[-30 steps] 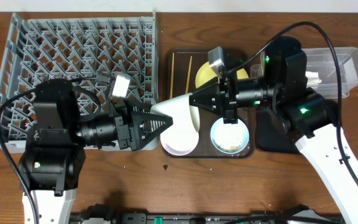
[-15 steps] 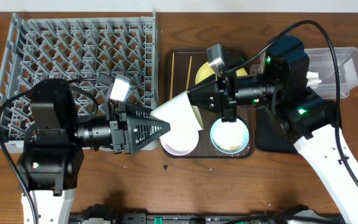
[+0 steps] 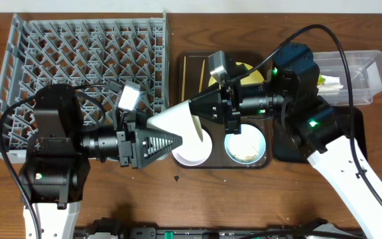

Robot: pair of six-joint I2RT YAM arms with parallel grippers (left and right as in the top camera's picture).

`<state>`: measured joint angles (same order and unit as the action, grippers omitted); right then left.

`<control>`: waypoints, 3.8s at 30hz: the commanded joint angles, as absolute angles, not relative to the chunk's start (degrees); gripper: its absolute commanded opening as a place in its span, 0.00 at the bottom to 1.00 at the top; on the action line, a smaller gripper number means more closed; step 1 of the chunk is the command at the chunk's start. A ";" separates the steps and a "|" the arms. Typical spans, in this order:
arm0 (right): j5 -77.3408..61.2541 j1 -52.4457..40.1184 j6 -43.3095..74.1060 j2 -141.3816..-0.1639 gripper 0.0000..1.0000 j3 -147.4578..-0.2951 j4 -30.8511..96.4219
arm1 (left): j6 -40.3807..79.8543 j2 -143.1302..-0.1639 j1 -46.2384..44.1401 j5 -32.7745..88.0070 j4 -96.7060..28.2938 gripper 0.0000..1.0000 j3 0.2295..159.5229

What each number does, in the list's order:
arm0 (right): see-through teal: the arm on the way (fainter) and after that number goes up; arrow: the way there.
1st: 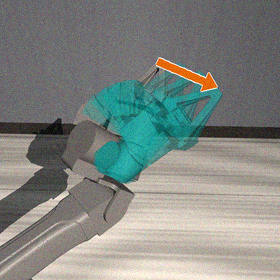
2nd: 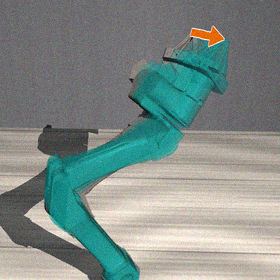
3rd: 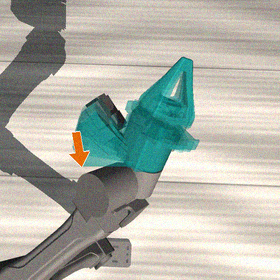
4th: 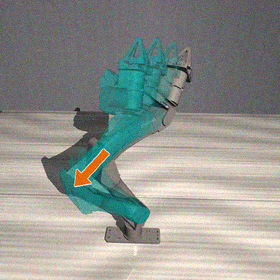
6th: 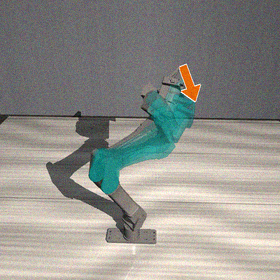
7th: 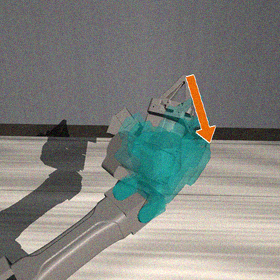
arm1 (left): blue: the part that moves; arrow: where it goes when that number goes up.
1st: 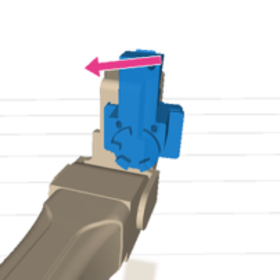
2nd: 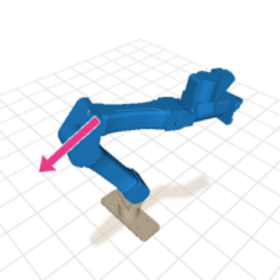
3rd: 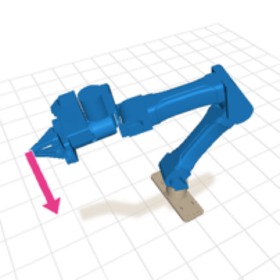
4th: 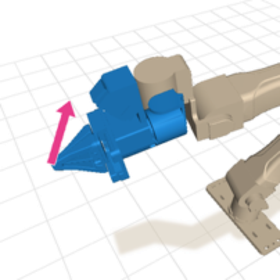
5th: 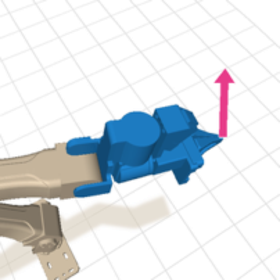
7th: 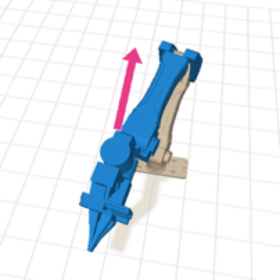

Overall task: Sort waste into correct bins and load items into the dishwasher
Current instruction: 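Hand the white cup from the right gripper to the left gripper, then place the white cup upside down in the dish rack with the left gripper, then grasp the light-blue bowl with the right gripper and lift it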

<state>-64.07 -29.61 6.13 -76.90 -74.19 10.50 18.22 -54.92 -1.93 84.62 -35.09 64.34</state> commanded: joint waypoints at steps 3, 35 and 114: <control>-61.89 -30.28 6.81 -77.54 0.04 -74.46 11.22 | 18.28 -54.83 -2.15 85.91 -34.13 0.64 65.17; -33.87 -25.96 5.06 -76.09 0.89 -74.46 43.05 | 25.85 -58.48 7.84 -8.34 -62.52 0.62 66.81; 5.13 -37.41 39.70 -100.86 0.01 -67.55 48.82 | 2.35 -59.86 4.43 26.35 -65.71 0.95 75.24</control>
<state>4.82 -37.36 40.64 -105.71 -67.83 48.23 2.92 -59.79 4.64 25.58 -65.60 74.72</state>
